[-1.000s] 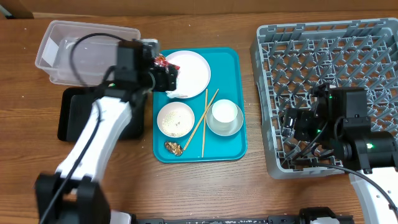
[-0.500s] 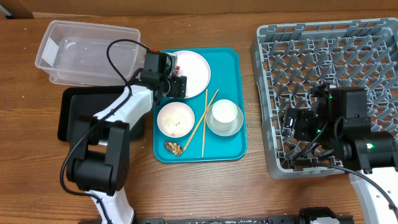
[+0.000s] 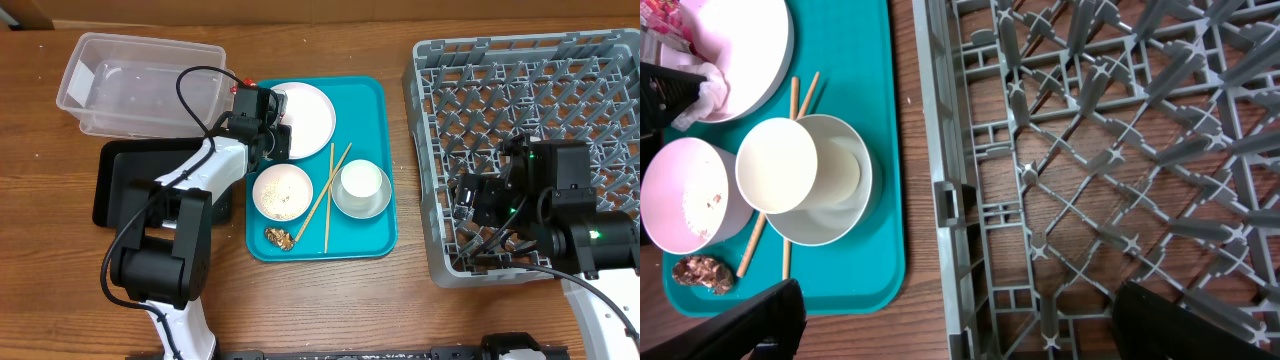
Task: Sort waste into correct bins and load items into the dishwasher
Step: 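Carry the tissue with the left gripper into the clear plastic bin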
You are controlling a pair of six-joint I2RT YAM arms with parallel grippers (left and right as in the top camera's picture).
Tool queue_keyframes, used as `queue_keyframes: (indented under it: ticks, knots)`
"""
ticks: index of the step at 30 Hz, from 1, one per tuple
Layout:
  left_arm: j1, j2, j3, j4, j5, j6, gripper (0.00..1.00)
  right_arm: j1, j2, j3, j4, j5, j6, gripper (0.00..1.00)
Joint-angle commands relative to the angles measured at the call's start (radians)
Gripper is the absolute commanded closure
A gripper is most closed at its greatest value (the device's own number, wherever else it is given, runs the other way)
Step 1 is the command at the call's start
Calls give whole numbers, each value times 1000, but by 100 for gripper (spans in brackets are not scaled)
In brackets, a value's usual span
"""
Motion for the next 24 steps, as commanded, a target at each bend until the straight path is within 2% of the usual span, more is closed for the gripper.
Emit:
queue_keyframes:
  ticks: [1,7,13,17,24]
  knots:
    - [-4,-42,37,-10,8,0,96,4,-15,18,3,-8,4,0]
    - [-1,-199,70,-21,-21,-4,96,4,-15,18,2,-8,4,0]
    - [34,-334,71,29,-245,-4,96,4,-15,18,2,-8,4,0]
    - [93,-332,71,93,-405,-4,96,4,-15,18,-2,-8,4,0]
    - [201,-230,71,127,-408,-16,94,4,-15,18,-9,-8,4,0]
